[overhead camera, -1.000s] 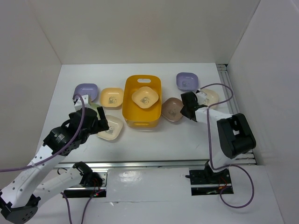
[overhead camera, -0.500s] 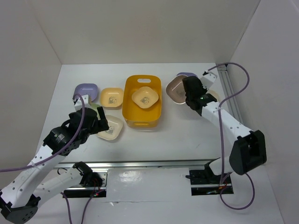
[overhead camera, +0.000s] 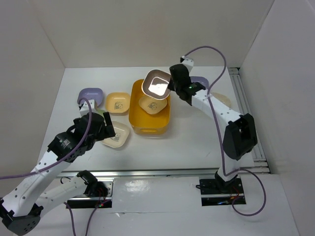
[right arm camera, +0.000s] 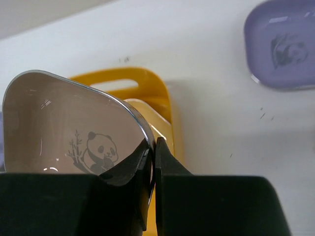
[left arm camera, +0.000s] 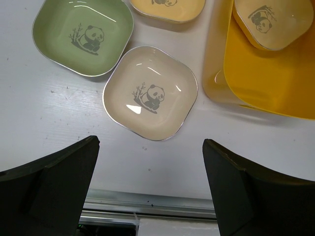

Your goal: Place the plates into the plastic bin on the countertop

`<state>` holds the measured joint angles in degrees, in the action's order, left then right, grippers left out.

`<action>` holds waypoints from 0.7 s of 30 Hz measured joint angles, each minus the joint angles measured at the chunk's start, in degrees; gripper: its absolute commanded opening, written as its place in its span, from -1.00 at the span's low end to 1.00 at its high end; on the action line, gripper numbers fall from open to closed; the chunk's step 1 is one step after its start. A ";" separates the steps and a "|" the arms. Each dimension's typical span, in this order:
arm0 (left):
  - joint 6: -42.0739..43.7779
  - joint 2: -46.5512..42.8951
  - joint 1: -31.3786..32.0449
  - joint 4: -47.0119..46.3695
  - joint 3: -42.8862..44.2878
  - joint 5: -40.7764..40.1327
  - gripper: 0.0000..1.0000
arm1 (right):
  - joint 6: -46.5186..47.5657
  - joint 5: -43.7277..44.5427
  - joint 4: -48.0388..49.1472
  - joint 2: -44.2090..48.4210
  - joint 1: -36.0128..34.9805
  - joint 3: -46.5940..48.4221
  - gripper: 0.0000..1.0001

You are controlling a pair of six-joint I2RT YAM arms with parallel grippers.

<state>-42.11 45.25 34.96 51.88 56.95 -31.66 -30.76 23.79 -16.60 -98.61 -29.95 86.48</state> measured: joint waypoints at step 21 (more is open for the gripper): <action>-0.02 -0.39 0.00 0.00 0.00 -0.02 1.00 | -19.15 16.74 -15.93 -23.71 -9.55 18.67 -1.00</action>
<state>-42.13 44.86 34.96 51.88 56.95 -31.68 -49.91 40.53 -32.53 -122.32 -39.51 105.14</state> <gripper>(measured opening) 0.997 0.097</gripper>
